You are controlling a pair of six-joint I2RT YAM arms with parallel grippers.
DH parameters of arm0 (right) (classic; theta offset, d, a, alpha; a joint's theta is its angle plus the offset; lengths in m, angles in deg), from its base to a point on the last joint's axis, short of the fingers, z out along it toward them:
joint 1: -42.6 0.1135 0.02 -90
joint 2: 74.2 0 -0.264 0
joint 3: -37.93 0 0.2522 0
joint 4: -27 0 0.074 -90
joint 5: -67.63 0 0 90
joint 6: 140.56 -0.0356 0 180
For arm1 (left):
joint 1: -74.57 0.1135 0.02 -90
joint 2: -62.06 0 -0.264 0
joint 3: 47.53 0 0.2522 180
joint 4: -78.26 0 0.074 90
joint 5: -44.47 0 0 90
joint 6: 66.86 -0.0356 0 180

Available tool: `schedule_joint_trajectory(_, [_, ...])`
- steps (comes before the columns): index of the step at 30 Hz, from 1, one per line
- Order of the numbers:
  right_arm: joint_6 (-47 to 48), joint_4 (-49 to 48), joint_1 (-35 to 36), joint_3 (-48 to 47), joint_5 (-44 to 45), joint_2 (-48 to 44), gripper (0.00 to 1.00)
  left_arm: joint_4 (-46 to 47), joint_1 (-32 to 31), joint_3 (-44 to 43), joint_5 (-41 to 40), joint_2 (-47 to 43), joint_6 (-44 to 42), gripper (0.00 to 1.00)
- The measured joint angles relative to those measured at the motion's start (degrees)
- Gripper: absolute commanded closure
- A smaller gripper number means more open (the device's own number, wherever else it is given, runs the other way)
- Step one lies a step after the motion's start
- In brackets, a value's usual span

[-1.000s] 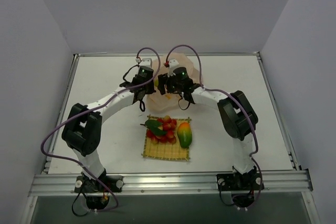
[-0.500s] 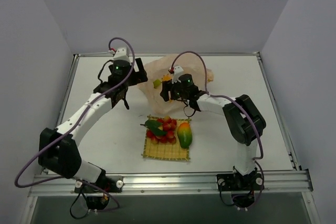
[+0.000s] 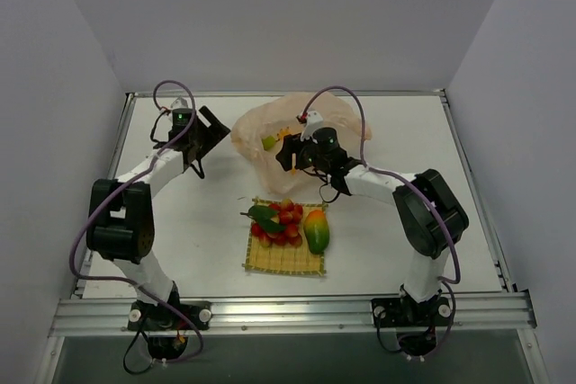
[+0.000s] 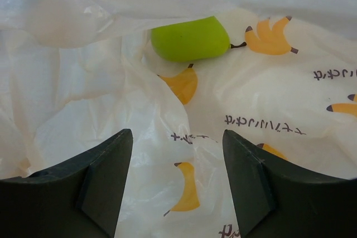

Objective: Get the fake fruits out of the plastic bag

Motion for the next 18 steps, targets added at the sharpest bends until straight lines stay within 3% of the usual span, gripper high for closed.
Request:
schedule_joint_trajectory(3, [-0.66,-0.44,0.24,0.48,-0.04,-0.11,0.39,3.34,0.74,-0.15,3.63,5.9,4.9,0.04])
schedule_joint_trajectory(6, [-0.96,-0.5,0.44,0.72,-0.09,-0.11,0.39,7.91,1.14,-0.7,5.73,9.53,9.64,0.01])
schedule_joint_trajectory(11, [-1.16,-0.5,1.03,0.83,-0.11,-0.11,0.39,16.55,1.22,-1.99,6.54,12.94,17.35,0.04])
schedule_joint_trajectory(16, [-1.2,-0.55,1.7,0.9,-0.11,-0.11,0.39,23.52,1.07,-2.49,6.05,16.65,24.06,0.01])
schedule_joint_trajectory(18, [-1.22,-0.55,1.97,0.9,-0.11,-0.11,0.39,24.63,0.83,-3.32,5.9,18.93,25.92,0.1])
